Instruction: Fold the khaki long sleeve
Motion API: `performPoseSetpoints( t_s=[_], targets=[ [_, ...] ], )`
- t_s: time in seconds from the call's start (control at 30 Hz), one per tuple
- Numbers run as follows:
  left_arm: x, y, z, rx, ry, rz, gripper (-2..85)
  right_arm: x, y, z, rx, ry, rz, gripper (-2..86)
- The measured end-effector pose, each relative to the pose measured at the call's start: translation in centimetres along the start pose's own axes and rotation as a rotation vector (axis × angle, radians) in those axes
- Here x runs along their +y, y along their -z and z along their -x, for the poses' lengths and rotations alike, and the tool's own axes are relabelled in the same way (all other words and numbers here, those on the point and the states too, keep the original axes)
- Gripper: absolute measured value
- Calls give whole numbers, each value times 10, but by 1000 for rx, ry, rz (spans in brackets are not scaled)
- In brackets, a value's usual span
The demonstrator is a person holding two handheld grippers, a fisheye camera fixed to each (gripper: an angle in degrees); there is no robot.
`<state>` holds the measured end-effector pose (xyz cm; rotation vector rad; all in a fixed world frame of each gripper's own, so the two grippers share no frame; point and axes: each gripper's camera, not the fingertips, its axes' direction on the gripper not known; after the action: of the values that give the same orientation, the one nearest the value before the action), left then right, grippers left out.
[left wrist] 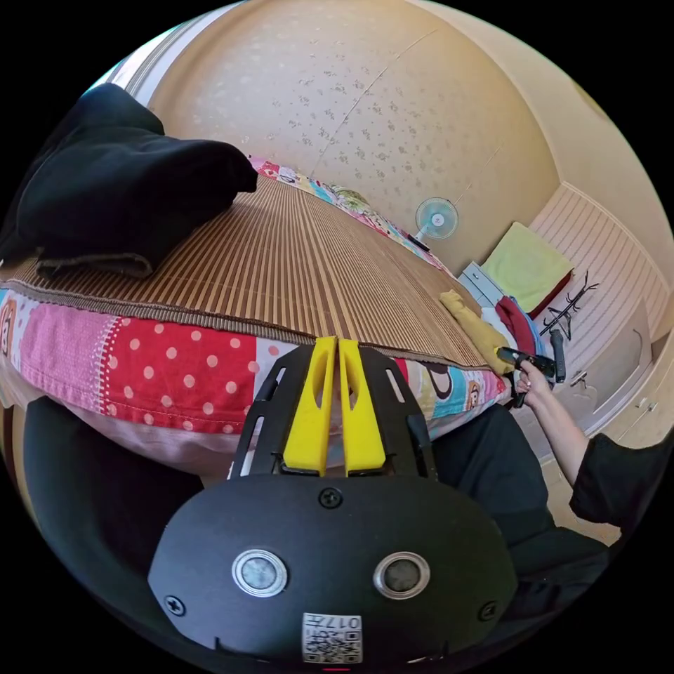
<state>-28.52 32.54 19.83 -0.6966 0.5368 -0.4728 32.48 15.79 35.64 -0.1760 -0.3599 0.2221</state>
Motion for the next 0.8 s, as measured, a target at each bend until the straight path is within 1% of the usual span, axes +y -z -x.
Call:
performPoseSetpoints(
  t_s=[0.07, 0.2, 0.23, 0.27, 0.3, 0.37, 0.43, 0.47, 0.57, 0.63, 0.67, 0.7, 0.73, 0.77, 0.8],
  targets=[
    [-1, -2, -1, 3, -1, -1, -10, -24, 32, 37, -182, 73, -100, 14],
    [-3, -6, -6, -2, -12, -10, -10, -25, 78, 122, -273, 272, -217, 9],
    [-3, -7, -7, -2, -14, -10, -10, -11, 90, 152, -341, 403, -244, 7],
    [-5, -8, -8, -2, -17, -9, -10, 9, 103, 175, -493, 546, -274, 8],
    [-6, -10, -9, 0, -17, -8, -10, 18, 106, 185, -535, 582, -267, 8],
    [-8, -12, -10, 6, -12, -9, -10, 41, 104, 209, -472, 616, -226, 10],
    [-9, -14, -11, 10, -7, -12, -10, 55, 89, 211, -231, 565, -221, 17],
    [-10, -15, -13, 11, -6, -12, -10, 53, 81, 198, -141, 503, -219, 23],
    [-13, -19, -17, 9, -15, -9, -10, 41, 68, 161, -30, 379, -198, 63],
    [-16, -21, -18, 13, -12, -7, -10, 29, 51, 123, 103, 285, -173, 99],
    [-17, -23, -19, 17, -6, -6, -10, 27, 44, 115, 123, 271, -162, 104],
    [-19, -24, -19, 22, 1, -8, -10, 23, 26, 100, 115, 262, -95, 103],
    [-20, -25, -19, 25, 6, -9, -10, 18, 11, 89, 38, 257, -13, 98],
    [-21, -27, -20, 28, 12, -12, -10, 17, 8, 84, -14, 248, -3, 95],
    [-22, -28, -21, 30, 13, -14, -10, 13, 13, 76, -110, 225, -22, 83]
  ],
)
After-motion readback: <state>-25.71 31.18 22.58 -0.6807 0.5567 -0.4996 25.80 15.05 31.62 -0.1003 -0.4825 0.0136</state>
